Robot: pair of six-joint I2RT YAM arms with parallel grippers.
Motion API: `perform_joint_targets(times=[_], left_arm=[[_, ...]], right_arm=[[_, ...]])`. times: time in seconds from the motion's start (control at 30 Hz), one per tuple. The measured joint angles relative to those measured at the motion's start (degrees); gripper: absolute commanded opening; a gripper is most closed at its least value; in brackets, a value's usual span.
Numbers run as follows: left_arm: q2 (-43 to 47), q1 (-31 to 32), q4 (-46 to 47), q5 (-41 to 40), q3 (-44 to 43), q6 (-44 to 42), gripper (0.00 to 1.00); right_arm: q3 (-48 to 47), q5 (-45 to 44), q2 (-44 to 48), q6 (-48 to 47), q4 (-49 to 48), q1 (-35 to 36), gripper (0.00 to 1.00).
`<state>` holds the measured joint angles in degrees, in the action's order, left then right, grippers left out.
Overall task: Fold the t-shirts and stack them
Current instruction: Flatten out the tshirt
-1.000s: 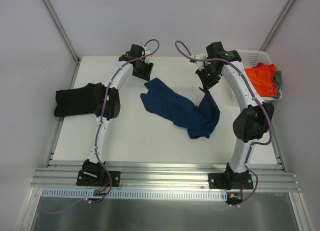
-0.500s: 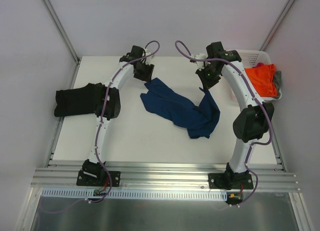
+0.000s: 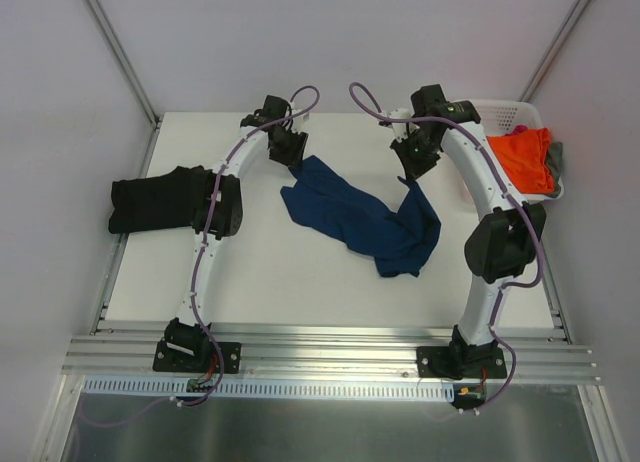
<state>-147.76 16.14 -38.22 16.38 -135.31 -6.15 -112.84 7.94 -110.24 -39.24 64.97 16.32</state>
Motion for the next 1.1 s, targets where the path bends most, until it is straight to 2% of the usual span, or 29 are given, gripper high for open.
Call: perform_joint_targets(times=[0.07,0.1,0.3,0.37,0.43,0.83,1.1], left_arm=[[-0.04,0.00,0.07,0.00,0.00,0.13,0.43],[-0.07,-0.02,0.11,0.00,0.00,0.20,0.37],[-0.20,-0.02,0.17,0.07,-0.09,0.83,0.27],[-0.20,0.00,0.13,0.07,-0.09,0.96,0.10],[-0.20,0.00,0.11,0.09,-0.09,1.09,0.00],[2.67,-0.02,-0.52,-1.66,2.25,-0.52,0.00],[19.52,-0.13,-1.73,-4.15,8.57,-3.98,0.00]], right_arm=[[0.00,0.00,-0.33,0.11,0.00,0.00,0.01],[0.00,0.00,-0.55,0.15,0.00,0.00,0.01],[-0.44,0.00,-1.73,0.28,0.00,0.00,0.00],[-0.44,0.00,-1.81,0.28,0.00,0.00,0.01],[-0.50,0.00,-1.81,0.28,0.00,0.00,0.01],[-2.19,-2.73,-1.81,0.22,-0.13,-0.31,0.01],[-6.49,-7.98,0.63,0.17,-2.60,-3.67,0.01]])
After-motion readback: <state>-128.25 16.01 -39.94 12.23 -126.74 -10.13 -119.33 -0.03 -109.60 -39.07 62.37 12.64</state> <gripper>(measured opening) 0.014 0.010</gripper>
